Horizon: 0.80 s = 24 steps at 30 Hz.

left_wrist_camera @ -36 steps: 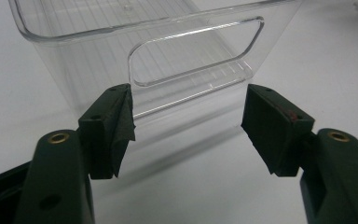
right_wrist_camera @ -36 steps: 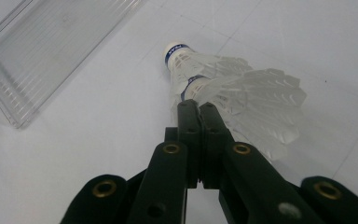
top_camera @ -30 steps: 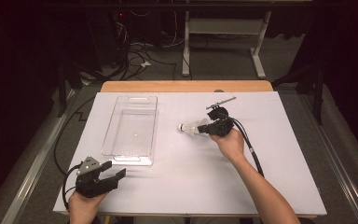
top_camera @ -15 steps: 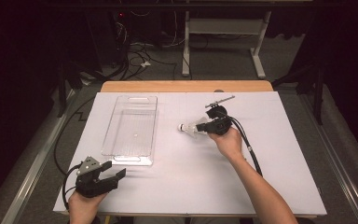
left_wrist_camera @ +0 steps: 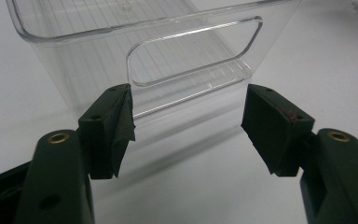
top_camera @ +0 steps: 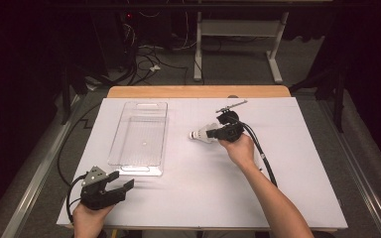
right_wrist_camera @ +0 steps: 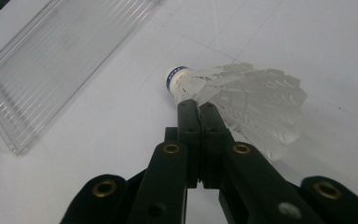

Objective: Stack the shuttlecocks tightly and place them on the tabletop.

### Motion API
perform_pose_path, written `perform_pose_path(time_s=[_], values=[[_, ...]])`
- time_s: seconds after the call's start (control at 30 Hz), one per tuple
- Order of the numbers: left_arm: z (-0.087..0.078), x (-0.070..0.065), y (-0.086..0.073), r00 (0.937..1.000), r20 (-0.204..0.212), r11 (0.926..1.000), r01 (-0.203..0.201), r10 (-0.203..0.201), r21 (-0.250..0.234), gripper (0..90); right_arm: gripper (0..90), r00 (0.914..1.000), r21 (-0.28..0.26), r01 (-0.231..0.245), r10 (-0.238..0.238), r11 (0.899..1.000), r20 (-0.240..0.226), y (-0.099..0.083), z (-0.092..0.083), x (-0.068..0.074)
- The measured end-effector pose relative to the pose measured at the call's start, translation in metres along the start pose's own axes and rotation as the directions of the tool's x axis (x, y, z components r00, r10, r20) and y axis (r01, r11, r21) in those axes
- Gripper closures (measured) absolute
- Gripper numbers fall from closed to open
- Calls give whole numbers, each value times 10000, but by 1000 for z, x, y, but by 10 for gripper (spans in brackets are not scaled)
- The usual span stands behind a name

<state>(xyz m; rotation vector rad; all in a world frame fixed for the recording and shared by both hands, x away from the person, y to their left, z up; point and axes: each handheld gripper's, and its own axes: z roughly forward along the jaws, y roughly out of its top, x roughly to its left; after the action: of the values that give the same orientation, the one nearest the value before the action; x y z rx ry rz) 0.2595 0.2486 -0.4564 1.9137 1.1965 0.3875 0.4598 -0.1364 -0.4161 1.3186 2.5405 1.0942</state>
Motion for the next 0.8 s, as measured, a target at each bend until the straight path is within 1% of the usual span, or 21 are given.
perform_pose_path(time_s=[0.37, 0.5, 0.63, 0.8], values=[[0, 0, 0, 10000, 12, 10000, -21, 21, -2, 347, 900, 9999, -130, -58, 57, 9999, -110, 1, 4, -2], [0, 0, 0, 10000, 16, 10000, -20, 20, 0, 347, 900, 10000, -85, -9, 9, 10000, 42, 1, 5, -3], [0, 0, 0, 10000, 16, 10000, -23, 23, -1, 347, 898, 9998, -57, -117, 118, 9999, 174, 0, 5, -4], [0, 0, 0, 10000, 18, 10000, -19, 19, -1, 348, 899, 9995, -39, -124, 125, 9999, 282, 0, 6, -6]])
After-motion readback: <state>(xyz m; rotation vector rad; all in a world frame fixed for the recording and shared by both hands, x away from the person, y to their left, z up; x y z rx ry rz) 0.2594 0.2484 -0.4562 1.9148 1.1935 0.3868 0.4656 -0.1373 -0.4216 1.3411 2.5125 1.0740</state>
